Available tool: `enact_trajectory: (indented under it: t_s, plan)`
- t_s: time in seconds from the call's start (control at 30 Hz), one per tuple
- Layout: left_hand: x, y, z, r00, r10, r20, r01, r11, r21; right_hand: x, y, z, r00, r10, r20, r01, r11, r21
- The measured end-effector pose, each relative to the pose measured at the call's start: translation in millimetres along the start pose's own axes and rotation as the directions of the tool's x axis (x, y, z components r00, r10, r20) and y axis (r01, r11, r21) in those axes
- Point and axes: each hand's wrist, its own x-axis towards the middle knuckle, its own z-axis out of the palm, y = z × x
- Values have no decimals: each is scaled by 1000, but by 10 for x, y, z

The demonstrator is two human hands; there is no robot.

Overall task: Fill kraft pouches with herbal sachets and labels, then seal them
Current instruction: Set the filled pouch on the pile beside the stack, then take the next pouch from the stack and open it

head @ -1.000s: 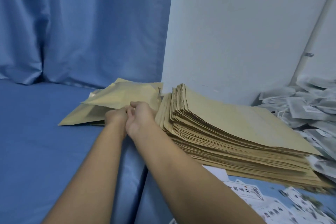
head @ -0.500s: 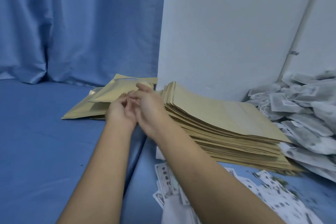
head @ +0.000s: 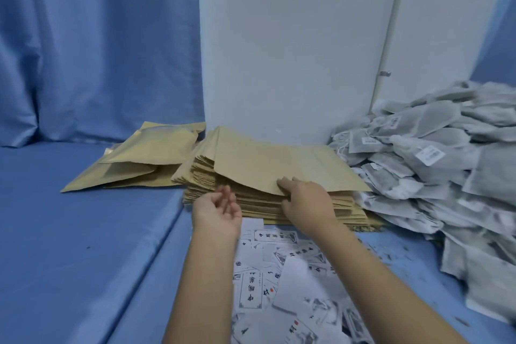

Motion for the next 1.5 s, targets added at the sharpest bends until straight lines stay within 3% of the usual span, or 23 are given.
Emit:
enact_trajectory:
  t_s: [0.13,0.27,0.33,0.4,0.47,0.5,0.6,0.67,0.73,0.77,0.8,0.87,0.97,1.03,1.1,1.17,1.37,1.43,1.5]
  plan:
    - [-17,-149,49,999,-36,30,35,999,10,-95,59,19,980,77,-184,-49,987,155]
    - [-70,-33,96,992,25,123,-56,964,260,-170,119,-3,936,120,-331,7,934,358]
    - [-137,24,128,988,108,112,-149,856,495,-197,143,-16,915,120,-385,56,908,416]
    - [-157,32,132,952,277,128,-292,701,651,-237,153,-32,903,130,-410,75,891,447]
    - [-173,9,146,861,457,224,-485,604,633,-281,146,-57,893,111,-437,100,896,433]
    - [-190,-10,165,783,557,277,-592,529,608,-300,136,-69,887,104,-450,107,901,419]
    - [-271,-101,246,470,748,469,-826,187,531,-364,102,-117,881,179,-438,84,852,517]
    - [-315,-188,280,288,702,652,-887,-62,458,-410,71,-156,904,240,-353,48,765,643]
    - [-304,-277,306,169,535,828,-826,-382,415,-440,31,-189,930,272,-246,9,655,756]
    - [-284,-304,311,170,428,888,-748,-530,399,-440,20,-182,938,291,-190,-12,574,819]
    - [-273,-331,314,223,332,917,-664,-636,392,-440,11,-175,940,319,-122,-42,464,885]
    - [-249,-397,306,393,194,899,-578,-708,405,-443,7,-130,929,366,54,-140,212,967]
    - [-243,-468,271,609,17,793,-653,-557,513,-484,-16,-103,883,388,265,-267,-50,962]
    - [-238,-461,256,678,-60,732,-680,-429,595,-499,-5,-134,866,365,342,-241,-295,925]
    - [-220,-443,252,702,-113,703,-683,-382,622,-504,31,-182,866,324,381,-183,-503,845]
    - [-206,-440,256,706,-140,694,-691,-353,631,-501,71,-202,859,303,413,-175,-583,793]
    - [-195,-479,260,718,-116,686,-679,-333,655,-516,117,-201,845,291,449,-223,-571,790]
    - [-195,-488,244,696,-77,714,-670,-426,607,-514,121,-203,847,271,458,-225,-598,769]
    - [-218,-513,224,660,-38,750,-620,-592,516,-506,110,-213,851,251,461,-225,-618,753]
